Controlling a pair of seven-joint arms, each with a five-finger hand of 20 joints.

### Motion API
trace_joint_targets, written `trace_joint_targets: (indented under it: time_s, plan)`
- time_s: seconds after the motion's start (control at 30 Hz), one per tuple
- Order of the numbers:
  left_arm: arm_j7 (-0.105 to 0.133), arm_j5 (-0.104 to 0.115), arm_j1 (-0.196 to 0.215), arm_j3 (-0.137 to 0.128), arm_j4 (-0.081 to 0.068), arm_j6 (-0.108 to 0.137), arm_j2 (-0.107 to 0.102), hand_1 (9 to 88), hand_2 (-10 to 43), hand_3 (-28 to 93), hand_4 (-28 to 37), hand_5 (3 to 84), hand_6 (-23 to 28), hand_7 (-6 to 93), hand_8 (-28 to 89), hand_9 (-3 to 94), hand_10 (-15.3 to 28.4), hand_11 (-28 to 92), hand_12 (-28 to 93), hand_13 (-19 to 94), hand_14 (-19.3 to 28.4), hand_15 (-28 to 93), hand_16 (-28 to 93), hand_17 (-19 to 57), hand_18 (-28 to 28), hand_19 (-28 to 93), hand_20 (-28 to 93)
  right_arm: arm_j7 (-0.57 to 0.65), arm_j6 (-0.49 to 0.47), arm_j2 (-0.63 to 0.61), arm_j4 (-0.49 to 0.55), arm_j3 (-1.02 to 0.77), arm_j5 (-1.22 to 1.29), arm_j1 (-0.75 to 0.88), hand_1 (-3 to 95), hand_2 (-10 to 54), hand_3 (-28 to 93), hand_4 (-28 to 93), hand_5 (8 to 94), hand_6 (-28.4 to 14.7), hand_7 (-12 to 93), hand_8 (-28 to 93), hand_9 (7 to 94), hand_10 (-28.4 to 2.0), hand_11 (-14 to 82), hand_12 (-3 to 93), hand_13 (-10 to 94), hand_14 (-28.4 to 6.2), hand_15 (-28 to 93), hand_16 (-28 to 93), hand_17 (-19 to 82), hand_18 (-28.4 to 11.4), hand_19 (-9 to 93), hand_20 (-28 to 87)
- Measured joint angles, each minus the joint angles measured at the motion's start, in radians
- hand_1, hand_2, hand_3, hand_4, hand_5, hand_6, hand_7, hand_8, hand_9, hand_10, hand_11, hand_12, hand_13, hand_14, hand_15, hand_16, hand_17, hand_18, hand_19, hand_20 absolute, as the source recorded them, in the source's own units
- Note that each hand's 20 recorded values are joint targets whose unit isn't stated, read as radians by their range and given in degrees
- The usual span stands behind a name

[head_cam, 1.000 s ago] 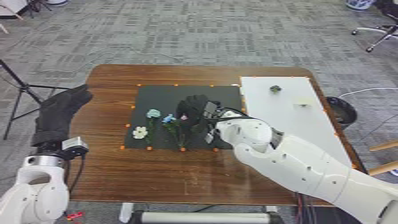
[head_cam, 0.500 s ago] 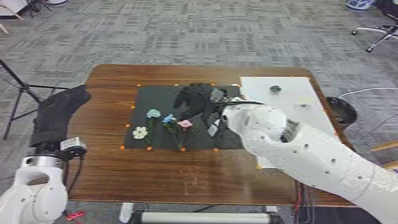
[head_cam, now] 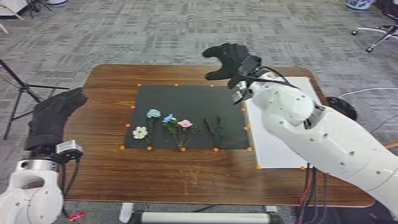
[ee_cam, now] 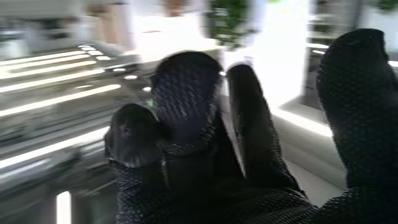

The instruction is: Arrange flowers

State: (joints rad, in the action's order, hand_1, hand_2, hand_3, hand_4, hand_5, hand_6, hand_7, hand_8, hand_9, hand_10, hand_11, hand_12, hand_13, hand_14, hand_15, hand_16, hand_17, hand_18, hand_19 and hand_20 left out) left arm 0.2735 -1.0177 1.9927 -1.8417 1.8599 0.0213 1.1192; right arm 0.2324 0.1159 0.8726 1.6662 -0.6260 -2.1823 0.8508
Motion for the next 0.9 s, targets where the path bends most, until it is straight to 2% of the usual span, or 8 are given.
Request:
trace_joint_targets:
  time_s: [0.07,0.17,0.27,0.47,0.7,0.83,0.87,0.9]
  plan:
    - [0.000,0.000,0.003,-0.004,0.000,0.000,0.000,25.3,-2.2,71,-25.6,55.9,-2.9,17.3,-10,49.6,13.7,21,12,37,17.5,21,2,2.6,14.5,13,18,0.032,-0.118,-0.014,0.001,-0.103,0.000,0.038,29.7,-9.5,64,-18,36.0,-4.2,6,-4,38.7,-18.5,3.7,20.8,71,-9.9,61,27,43,-20.6,86,51]
    - [-0.001,0.000,0.007,-0.009,0.001,0.000,0.001,25.3,-2.2,71,-25.6,55.9,-2.9,17.3,-10,49.7,13.8,21,12,37,17.5,21,2,2.6,14.5,13,18,0.070,-0.335,-0.042,-0.001,-0.245,0.001,0.096,28.1,-9.5,63,-18,32.9,-4.1,3,-3,35.0,-18.8,2.1,17.9,73,-9.6,62,26,45,-20.3,87,51]
    - [-0.001,0.000,0.011,-0.011,0.002,0.000,0.001,25.3,-2.2,71,-25.6,55.9,-2.9,17.2,-10,49.7,13.8,21,12,37,17.5,21,2,2.6,14.5,13,18,0.099,-0.447,-0.078,-0.022,-0.335,0.001,0.152,25.7,-9.5,63,-18,31.8,-4.1,2,-3,33.6,-19.1,1.7,16.1,74,-9.0,63,25,46,-20.1,88,51]
    - [-0.001,-0.001,0.014,-0.011,0.004,0.001,0.002,25.3,-2.3,71,-25.5,55.9,-2.9,17.3,-10,49.7,13.8,21,12,37,17.6,21,2,2.6,14.4,13,18,0.141,-0.457,-0.112,-0.051,-0.505,-0.009,0.303,26.0,-9.5,63,-18,32.2,-4.2,2,-3,33.8,-19.1,2.3,15.4,75,-8.2,63,25,47,-19.9,89,50]
    - [0.002,-0.002,0.015,-0.011,0.007,0.001,0.008,25.3,-2.4,71,-25.6,55.9,-2.9,17.4,-10,49.7,13.8,21,12,37,17.5,21,2,2.6,14.4,13,18,0.159,-0.455,-0.133,-0.085,-0.541,-0.072,0.394,30.1,-9.5,64,-19,37.5,-3.1,6,-4,39.3,-17.5,4.4,16.5,75,-7.9,65,25,48,-19.5,90,50]
    - [0.003,-0.003,0.017,-0.012,0.009,0.001,0.012,25.3,-2.3,71,-25.6,55.9,-2.9,17.4,-10,49.7,13.8,21,12,37,17.5,21,2,2.6,14.5,13,18,0.169,-0.435,-0.135,-0.093,-0.550,-0.072,0.430,37.8,-9.5,64,-19,46.4,-1.5,11,-6,51.3,-14.3,8.5,17.5,80,-6.1,65,25,52,-18.4,93,49]
    - [0.003,-0.003,0.018,-0.013,0.009,0.001,0.013,25.4,-2.3,71,-25.6,55.8,-2.9,17.4,-10,49.7,13.8,21,12,37,17.5,21,2,2.6,14.5,13,18,0.173,-0.420,-0.136,-0.095,-0.547,-0.072,0.437,40.1,-9.5,65,-18,51.4,-0.8,13,-7,58.1,-12.8,11.4,17.1,82,-5.5,65,25,53,-17.8,93,49]
    - [0.003,-0.003,0.019,-0.014,0.009,0.001,0.013,25.4,-2.3,71,-25.7,55.8,-2.9,17.4,-10,49.7,13.8,21,12,37,17.6,21,2,2.6,14.5,13,18,0.178,-0.397,-0.139,-0.098,-0.540,-0.073,0.441,42.8,-9.5,65,-18,56.3,0.2,15,-8,63.9,-12.5,13.2,16.6,83,-4.9,64,25,54,-17.4,93,50]
